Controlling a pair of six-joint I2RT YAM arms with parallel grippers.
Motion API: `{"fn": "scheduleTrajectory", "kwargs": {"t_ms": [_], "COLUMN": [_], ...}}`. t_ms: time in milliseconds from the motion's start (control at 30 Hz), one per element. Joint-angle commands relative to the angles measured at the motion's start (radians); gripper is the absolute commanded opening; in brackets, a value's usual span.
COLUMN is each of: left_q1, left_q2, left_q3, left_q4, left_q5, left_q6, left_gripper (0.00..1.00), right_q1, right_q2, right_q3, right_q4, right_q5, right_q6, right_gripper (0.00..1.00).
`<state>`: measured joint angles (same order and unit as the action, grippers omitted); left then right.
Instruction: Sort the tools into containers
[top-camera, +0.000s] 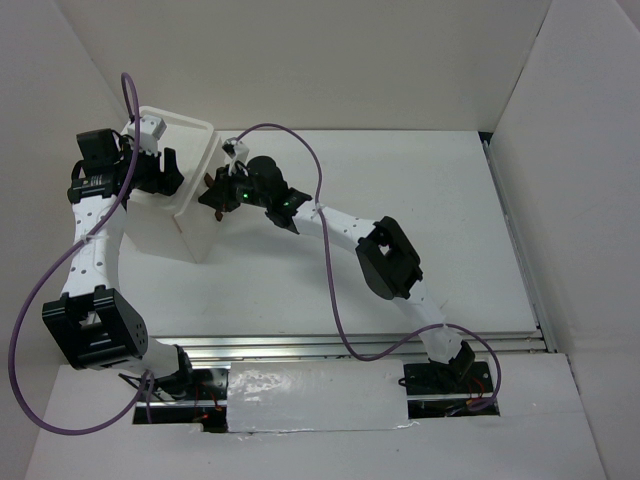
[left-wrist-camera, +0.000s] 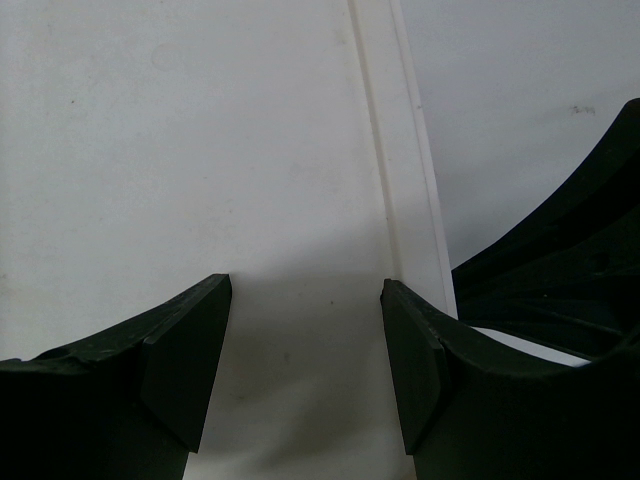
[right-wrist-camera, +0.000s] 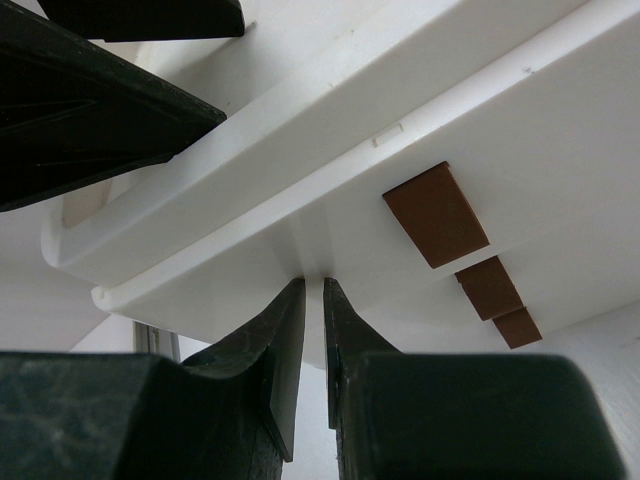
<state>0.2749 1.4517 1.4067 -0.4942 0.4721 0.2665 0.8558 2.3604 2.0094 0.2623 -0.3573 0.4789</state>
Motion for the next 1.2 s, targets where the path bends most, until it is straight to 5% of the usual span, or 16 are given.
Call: {"fn": "scheduleTrajectory", "kwargs": {"t_ms": [0,267,567,900,1033,1167], "left_q1": [-0.028,-0.037,-0.039,-0.034,-0.049,-0.123], "left_q2": [0.047,0.050,0.030,0.036,0.058,-0.028], "left_q3": [-0.060,-0.080,-0.065,0.346,0.477,0.370], "left_q4": [-0.173,-0.173,-0.185,-0.288,-0.369,-0.379], "left_q5": [0.051,0.051,0.027,-0.072,-0.040,-0.104], "left_q6": [0.040,0.051,0.040,0.004,-0.016,-0.001], "left_gripper": [0.75,0.74,0.76,0.99,0.99,0.99], "right_q1": [0.014,0.028,0.034,-0.066,-0.133,-0.251], "right_q2": [0.023,0.062,0.011,-0.406,-0.608,-0.891], "right_q3": [0.060,0.081,0.048,-0.170,-0.247,-0.467], "right_q4": [0.107,0.158,0.143,-0.081,-0.254,-0.376], "right_q5": [0.018,0.014,0.006,0.029,0.099,0.175], "right_q6": [0.004,0.029,0.015,-0.161,-0.281,-0.373], "right_gripper": [0.20,0.26,0.48,0.59,0.85,1.00]}}
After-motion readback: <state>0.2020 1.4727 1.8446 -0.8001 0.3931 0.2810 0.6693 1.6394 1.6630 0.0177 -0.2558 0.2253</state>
